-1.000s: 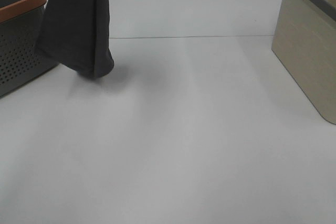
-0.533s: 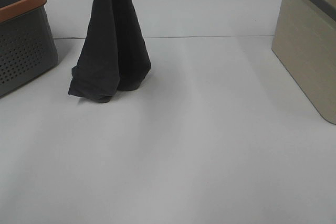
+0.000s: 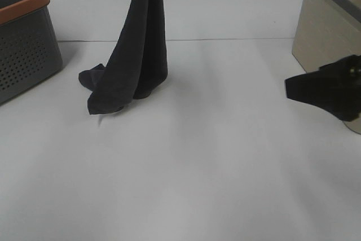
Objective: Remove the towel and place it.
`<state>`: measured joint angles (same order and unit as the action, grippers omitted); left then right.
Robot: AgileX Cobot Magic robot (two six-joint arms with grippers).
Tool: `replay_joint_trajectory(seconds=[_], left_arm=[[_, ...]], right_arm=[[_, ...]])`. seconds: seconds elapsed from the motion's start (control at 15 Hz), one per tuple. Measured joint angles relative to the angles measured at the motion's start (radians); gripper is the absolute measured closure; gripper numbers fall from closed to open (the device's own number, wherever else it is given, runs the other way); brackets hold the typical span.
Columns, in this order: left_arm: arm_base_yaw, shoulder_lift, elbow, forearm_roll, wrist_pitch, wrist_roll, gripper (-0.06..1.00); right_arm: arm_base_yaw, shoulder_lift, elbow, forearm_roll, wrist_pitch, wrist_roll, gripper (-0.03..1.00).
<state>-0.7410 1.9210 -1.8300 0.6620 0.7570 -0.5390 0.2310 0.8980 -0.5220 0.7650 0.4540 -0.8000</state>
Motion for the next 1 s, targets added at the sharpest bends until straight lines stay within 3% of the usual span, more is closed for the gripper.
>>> replay_joint_trajectory(seconds=[0.13, 0.2, 0.33, 0.47, 0.73, 0.8, 1.0], left_arm=[[0.0, 0.062, -0.091, 0.014, 0.032, -0.011, 0.94], [-0.001, 0.098, -0.144, 0.024, 0.054, -0.012, 0.94], [-0.002, 0.142, -0.204, 0.032, 0.087, -0.014, 0.94], [-0.002, 0.17, -0.237, 0.033, 0.098, -0.014, 0.94], [-0.003, 0.171, -0.241, 0.033, 0.104, -0.014, 0.94], [-0.01, 0.171, -0.241, 0.033, 0.105, -0.014, 0.94], [-0.016, 0.171, -0.241, 0.032, 0.108, -0.011, 0.94]], right_arm=[[0.122, 0.143, -0.006, 0.153, -0.151, -0.135, 0.31], [0.226, 0.22, -0.016, 0.207, -0.286, -0.152, 0.31], [0.416, 0.371, -0.057, 0.309, -0.581, -0.135, 0.31], [0.515, 0.489, -0.105, 0.364, -0.743, -0.116, 0.31], [0.667, 0.794, -0.321, 0.394, -0.881, -0.013, 0.31], [0.709, 0.929, -0.435, 0.399, -0.9, 0.013, 0.31], [0.748, 1.058, -0.552, 0.411, -0.903, 0.015, 0.31]])
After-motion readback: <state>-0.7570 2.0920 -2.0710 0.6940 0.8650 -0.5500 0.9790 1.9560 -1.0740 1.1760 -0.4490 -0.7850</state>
